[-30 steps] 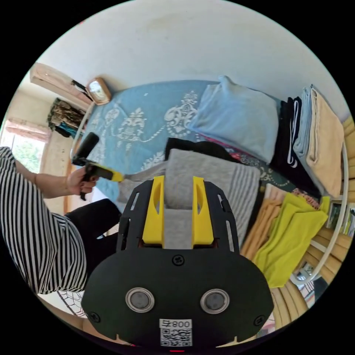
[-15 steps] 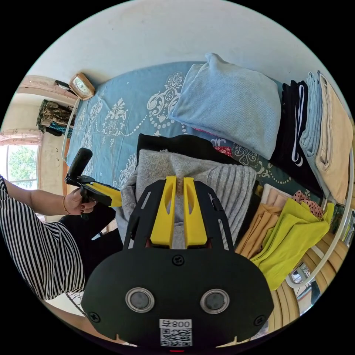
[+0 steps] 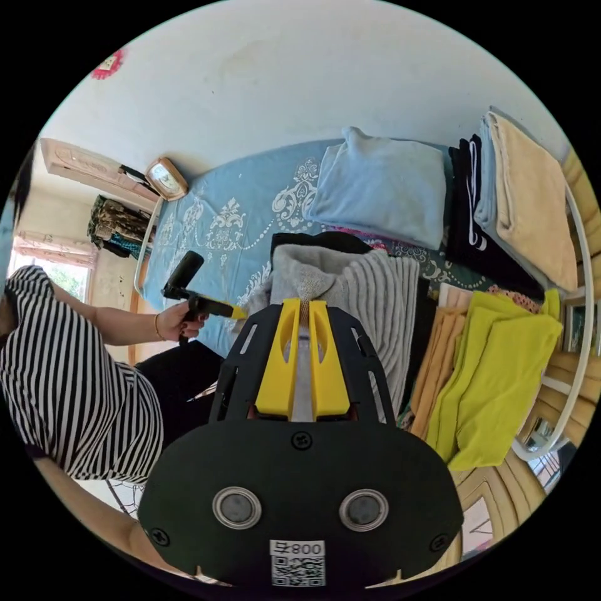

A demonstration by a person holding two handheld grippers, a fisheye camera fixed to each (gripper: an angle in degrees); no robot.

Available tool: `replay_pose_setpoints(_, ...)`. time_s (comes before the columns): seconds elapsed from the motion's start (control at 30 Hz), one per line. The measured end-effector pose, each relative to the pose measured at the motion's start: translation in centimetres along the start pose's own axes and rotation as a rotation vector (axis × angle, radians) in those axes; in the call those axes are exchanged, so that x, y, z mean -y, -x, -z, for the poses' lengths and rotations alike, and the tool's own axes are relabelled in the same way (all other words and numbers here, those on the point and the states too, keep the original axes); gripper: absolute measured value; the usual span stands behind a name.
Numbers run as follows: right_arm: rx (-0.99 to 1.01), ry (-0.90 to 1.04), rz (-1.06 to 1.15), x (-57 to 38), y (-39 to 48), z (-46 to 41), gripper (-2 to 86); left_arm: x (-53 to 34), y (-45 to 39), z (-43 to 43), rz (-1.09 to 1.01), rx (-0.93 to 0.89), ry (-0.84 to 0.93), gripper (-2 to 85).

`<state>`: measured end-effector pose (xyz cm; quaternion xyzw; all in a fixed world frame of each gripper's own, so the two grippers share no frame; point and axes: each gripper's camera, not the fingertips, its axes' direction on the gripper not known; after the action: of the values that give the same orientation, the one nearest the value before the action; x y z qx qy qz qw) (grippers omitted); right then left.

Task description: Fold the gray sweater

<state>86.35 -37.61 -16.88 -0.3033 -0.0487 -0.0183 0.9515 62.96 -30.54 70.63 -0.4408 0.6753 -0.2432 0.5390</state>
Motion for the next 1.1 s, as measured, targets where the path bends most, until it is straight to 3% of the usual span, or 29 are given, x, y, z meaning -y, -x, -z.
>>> replay_pose_setpoints(0.2, 0.122, 0.067, -0.219, -11.4, 2.1, 3.8, 1.6, -2.8, -3.1, 3.5, -0.113, 0.025, 0.004, 2.6)
replay_pose_setpoints(0.3, 0.265, 0.088, -0.463, -17.6, 2.5, 2.3, 1.2, -4.3, -4.4, 4.0, -0.15, 0.051, 0.032, 2.5)
replay_pose_setpoints(0.43, 0.344, -0.097, -0.82, -25.1, 1.3, 1.8, 1.0, -7.0, -4.9, 3.9, -0.111, 0.065, 0.056, 2.5)
replay_pose_setpoints(0.53, 0.229, -0.269, -0.953, -27.5, 0.1, 4.5, 1.2, -9.1, -5.5, 3.9, -0.094, 0.066, 0.07, 2.5)
replay_pose_setpoints(0.63, 0.159, -0.414, -0.798, -24.0, -0.2, 7.3, 3.0, -11.1, -6.6, 4.1, -0.095, 0.079, 0.075, 2.6)
replay_pose_setpoints(0.87, -0.052, 0.035, -0.006, -1.8, 6.8, 2.1, 9.4, -16.3, -10.0, 4.8, -0.108, 0.087, 0.084, 2.7)
replay_pose_setpoints(0.97, -0.199, 0.179, 0.192, 2.0, 10.5, -0.7, 10.7, -19.0, -11.6, 5.4, -0.119, 0.093, 0.078, 2.7)
replay_pose_setpoints(1.1, -0.236, 0.355, 0.3, 2.7, 12.9, -4.1, 10.4, -22.5, -13.1, 6.1, -0.111, 0.075, 0.063, 2.7)
